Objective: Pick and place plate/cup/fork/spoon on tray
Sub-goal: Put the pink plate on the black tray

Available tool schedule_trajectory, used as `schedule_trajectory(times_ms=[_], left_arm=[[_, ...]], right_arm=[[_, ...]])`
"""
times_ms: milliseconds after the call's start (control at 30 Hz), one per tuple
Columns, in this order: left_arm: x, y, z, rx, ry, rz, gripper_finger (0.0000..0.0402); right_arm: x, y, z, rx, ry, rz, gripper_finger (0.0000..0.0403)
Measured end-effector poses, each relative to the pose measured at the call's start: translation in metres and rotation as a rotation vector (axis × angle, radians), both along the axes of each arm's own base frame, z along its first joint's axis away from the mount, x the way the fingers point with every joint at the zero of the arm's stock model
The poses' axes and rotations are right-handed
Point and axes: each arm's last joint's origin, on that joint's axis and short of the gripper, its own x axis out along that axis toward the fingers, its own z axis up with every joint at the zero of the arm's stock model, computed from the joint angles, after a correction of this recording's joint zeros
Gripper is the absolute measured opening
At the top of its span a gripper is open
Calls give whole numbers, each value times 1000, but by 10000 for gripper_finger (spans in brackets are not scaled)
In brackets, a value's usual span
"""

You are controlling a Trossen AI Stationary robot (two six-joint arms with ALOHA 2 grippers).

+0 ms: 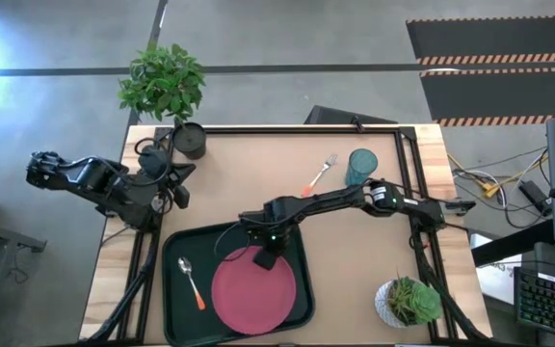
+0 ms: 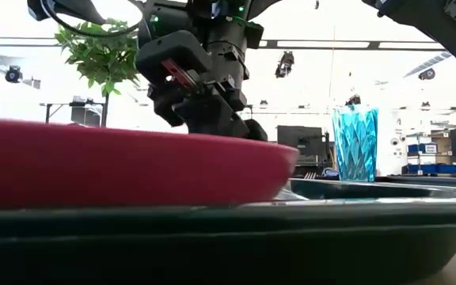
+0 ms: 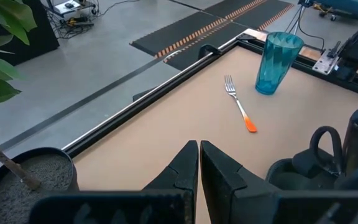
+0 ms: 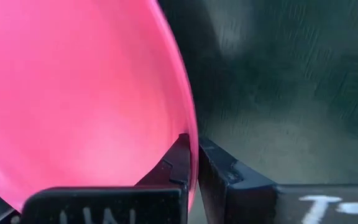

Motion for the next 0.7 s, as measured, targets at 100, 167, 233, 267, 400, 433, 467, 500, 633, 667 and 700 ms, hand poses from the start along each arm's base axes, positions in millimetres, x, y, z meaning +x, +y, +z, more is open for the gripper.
schedule_trajectory(times_ms=[100, 167, 233, 267, 400, 433, 467, 500, 633, 667, 700], left_arm=[[0, 0, 0, 0, -1, 0, 0], [0, 0, 0, 0, -1, 0, 0], [0, 0, 0, -1, -1, 0, 0], [0, 0, 0, -1, -2, 0, 0], [0, 0, 0, -1, -2, 0, 0], [0, 0, 0, -1, -2, 0, 0], [0, 0, 0, -1, -3, 0, 0], [0, 0, 0, -1, -3, 0, 0], [0, 0, 0, -1, -3, 0, 0], [0, 0, 0, -1, -3, -1, 0], [0, 0, 0, -1, -3, 0, 0]], right_arm=[[2, 0, 2, -7, -26, -2, 9], [6, -1, 3, -5, -60, -7, 9], [9, -3, 3, -2, -96, -13, 9], [11, -4, 4, -4, -111, -17, 9], [13, -11, 4, -10, -124, -32, 9], [13, -12, 4, -12, -128, -27, 9], [13, -13, 4, -14, -130, -25, 9], [13, -13, 4, -13, -130, -25, 10], [14, -12, 5, -2, -141, -18, 22], [14, -12, 5, 2, -141, -17, 26], [14, -12, 5, 2, -142, -17, 31]])
